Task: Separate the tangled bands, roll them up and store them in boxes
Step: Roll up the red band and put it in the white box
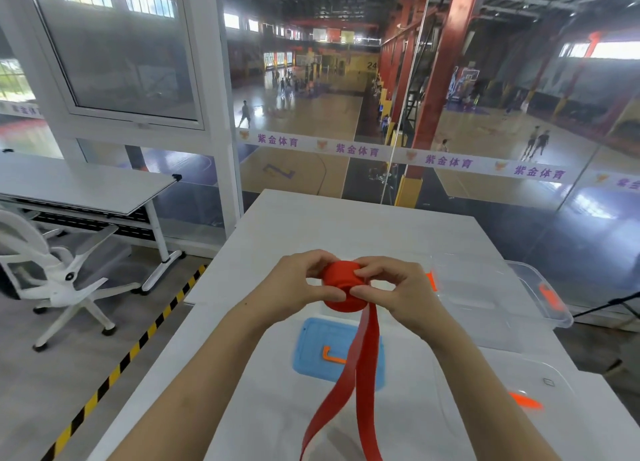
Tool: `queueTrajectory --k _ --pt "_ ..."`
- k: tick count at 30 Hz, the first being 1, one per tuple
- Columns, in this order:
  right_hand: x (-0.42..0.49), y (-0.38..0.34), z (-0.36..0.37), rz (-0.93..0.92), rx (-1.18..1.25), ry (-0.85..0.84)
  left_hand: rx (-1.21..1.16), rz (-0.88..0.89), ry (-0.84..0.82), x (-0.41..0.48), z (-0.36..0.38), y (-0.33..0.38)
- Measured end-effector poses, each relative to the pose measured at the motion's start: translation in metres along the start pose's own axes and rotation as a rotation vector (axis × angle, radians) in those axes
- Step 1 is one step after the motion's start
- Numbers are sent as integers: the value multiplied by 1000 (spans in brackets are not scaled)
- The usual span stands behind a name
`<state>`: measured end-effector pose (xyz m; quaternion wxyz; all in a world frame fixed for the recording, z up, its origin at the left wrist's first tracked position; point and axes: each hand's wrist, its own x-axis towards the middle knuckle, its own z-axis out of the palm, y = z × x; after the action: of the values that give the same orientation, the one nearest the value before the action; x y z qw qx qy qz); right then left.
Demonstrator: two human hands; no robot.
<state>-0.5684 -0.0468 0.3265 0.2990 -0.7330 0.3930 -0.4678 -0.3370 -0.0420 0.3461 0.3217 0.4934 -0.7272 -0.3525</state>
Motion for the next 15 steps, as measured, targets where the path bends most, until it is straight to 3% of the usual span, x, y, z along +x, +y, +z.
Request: queueTrajectory --k 5,15 --pt "-2 -7 2 19 47 9 68 50 -9 1 1 6" --pt "-13 2 3 91 151 62 -55 17 -61 0 8 11"
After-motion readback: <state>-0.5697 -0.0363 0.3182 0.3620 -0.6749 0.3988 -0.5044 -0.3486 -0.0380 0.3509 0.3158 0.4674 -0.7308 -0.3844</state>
